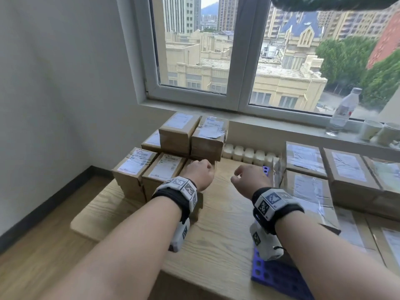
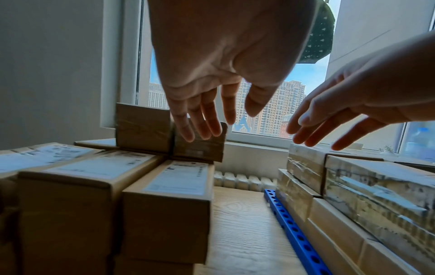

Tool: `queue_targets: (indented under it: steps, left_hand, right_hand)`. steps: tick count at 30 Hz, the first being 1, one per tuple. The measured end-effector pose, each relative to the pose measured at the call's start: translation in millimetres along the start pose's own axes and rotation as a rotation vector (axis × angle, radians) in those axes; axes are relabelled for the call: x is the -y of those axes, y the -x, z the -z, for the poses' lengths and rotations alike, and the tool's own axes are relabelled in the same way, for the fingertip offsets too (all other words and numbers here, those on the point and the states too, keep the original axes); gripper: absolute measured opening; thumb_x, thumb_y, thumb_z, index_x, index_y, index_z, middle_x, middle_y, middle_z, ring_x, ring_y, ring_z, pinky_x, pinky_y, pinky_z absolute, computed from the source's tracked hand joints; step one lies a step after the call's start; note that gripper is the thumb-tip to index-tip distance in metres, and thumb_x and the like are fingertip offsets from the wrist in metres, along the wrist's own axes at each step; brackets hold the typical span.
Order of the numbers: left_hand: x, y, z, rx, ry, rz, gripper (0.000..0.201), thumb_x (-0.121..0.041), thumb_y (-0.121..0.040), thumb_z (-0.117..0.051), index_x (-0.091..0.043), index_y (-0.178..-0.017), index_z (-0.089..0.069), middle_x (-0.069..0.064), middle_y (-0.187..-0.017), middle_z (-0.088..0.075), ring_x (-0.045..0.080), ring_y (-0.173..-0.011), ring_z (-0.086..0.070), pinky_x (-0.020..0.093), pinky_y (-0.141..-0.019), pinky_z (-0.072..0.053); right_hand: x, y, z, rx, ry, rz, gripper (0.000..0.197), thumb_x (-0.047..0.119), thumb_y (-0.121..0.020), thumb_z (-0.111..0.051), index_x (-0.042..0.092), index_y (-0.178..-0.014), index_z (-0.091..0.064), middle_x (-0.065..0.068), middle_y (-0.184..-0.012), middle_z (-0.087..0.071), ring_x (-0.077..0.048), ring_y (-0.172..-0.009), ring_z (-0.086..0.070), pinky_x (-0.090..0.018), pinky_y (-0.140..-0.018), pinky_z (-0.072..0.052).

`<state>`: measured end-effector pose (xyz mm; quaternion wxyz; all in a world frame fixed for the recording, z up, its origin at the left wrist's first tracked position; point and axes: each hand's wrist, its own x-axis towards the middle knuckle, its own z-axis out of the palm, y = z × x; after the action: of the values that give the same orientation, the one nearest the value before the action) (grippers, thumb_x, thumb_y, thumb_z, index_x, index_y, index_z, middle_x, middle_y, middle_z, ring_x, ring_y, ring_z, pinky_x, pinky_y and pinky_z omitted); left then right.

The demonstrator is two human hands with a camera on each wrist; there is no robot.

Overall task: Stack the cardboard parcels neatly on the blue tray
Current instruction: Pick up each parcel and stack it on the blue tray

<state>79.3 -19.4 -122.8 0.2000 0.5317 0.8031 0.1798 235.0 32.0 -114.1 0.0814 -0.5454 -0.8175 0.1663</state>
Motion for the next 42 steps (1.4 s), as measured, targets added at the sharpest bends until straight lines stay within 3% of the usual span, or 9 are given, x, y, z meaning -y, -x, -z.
queue_targets:
  steps: [7,12,14,16,19,27,38,40,42]
  left_hand:
    - [87.6,-14.5,55.9,-0.014,0.057,0.015,0.038,-0.028,-0.095,-0.045,-0.022,-0.132,-0.054,0.005,-0.135,-0.054,0.024,-0.119,-0.054,0.038,-0.101,-0.046]
    - [134.6,-32.5,90.2,-0.047,0.183,0.023,0.034,-0.026,-0.095,-0.048,-0.019,-0.127,-0.057,0.002,-0.127,-0.06,0.022,-0.114,-0.056,0.034,-0.099,-0.046]
    - [145.5,-41.3,100.9,-0.059,0.198,0.015,0.035,-0.025,-0.095,-0.049,-0.018,-0.128,-0.057,0.003,-0.127,-0.061,0.022,-0.116,-0.056,0.032,-0.1,-0.044]
    - [151.2,-51.1,111.9,-0.069,0.2,0.011,0.037,-0.024,-0.095,-0.049,-0.016,-0.13,-0.057,0.004,-0.129,-0.06,0.023,-0.118,-0.056,0.032,-0.1,-0.045]
    - [153.8,-70.2,127.9,-0.08,0.234,0.013,0.039,-0.024,-0.094,-0.048,-0.017,-0.132,-0.054,0.004,-0.134,-0.058,0.024,-0.12,-0.055,0.038,-0.104,-0.044]
    - [147.8,-130.3,152.4,-0.105,0.284,0.006,0.041,-0.028,-0.096,-0.05,-0.015,-0.135,-0.05,0.009,-0.136,-0.054,0.027,-0.123,-0.052,0.04,-0.106,-0.042]
    - [150.3,-222.6,128.8,0.039,0.363,0.137,0.058,-0.029,-0.097,-0.049,-0.009,-0.149,-0.034,0.008,-0.153,-0.038,0.025,-0.139,-0.039,0.037,-0.113,-0.033]
    - [150.2,-231.8,120.4,0.073,0.361,0.165,0.057,-0.028,-0.097,-0.046,-0.007,-0.149,-0.035,0.01,-0.151,-0.041,0.026,-0.135,-0.043,0.032,-0.108,-0.035]
    - [150.1,-238.1,113.7,0.096,0.375,0.19,0.048,-0.026,-0.098,-0.045,-0.003,-0.14,-0.046,0.014,-0.132,-0.051,0.028,-0.121,-0.049,0.03,-0.099,-0.039]
  right_hand:
    - [91.3,-15.8,-34.3,0.009,0.053,0.019,0.027,0.033,-0.092,-0.048,0.021,-0.104,-0.069,-0.001,-0.107,-0.069,-0.021,-0.092,-0.058,-0.031,-0.074,-0.044]
    - [140.7,-28.9,-47.9,-0.026,0.03,-0.007,0.023,0.028,-0.09,-0.049,0.02,-0.097,-0.07,0.001,-0.102,-0.069,-0.022,-0.095,-0.061,-0.032,-0.078,-0.049]
    - [154.2,-34.5,-49.4,-0.037,0.011,-0.019,0.022,0.027,-0.09,-0.05,0.02,-0.098,-0.069,0.001,-0.102,-0.069,-0.02,-0.094,-0.061,-0.031,-0.078,-0.05]
    - [164.2,-40.5,-48.4,-0.051,-0.016,-0.035,0.025,0.028,-0.092,-0.051,0.02,-0.11,-0.067,0.001,-0.11,-0.068,-0.02,-0.1,-0.061,-0.031,-0.082,-0.049]
    - [176.0,-52.9,-44.2,-0.078,-0.065,-0.053,0.038,0.03,-0.092,-0.053,0.019,-0.127,-0.059,-0.001,-0.123,-0.064,-0.021,-0.113,-0.059,-0.033,-0.093,-0.047]
    - [189.9,-124.1,-28.0,-0.157,-0.116,-0.052,0.04,0.029,-0.092,-0.054,0.011,-0.128,-0.057,-0.007,-0.124,-0.06,-0.024,-0.113,-0.056,-0.035,-0.095,-0.045]
    - [177.9,-207.9,-36.7,-0.099,-0.147,-0.124,0.047,0.031,-0.094,-0.055,0.014,-0.138,-0.05,-0.005,-0.133,-0.057,-0.023,-0.122,-0.052,-0.036,-0.103,-0.045]
    - [176.3,-212.5,-40.2,-0.087,-0.148,-0.129,0.046,0.029,-0.094,-0.055,0.014,-0.138,-0.05,-0.006,-0.132,-0.059,-0.023,-0.121,-0.054,-0.036,-0.102,-0.045]
    - [176.1,-215.4,-44.2,-0.075,-0.143,-0.129,0.044,0.028,-0.095,-0.053,0.013,-0.137,-0.051,-0.006,-0.131,-0.06,-0.023,-0.119,-0.055,-0.034,-0.1,-0.045]
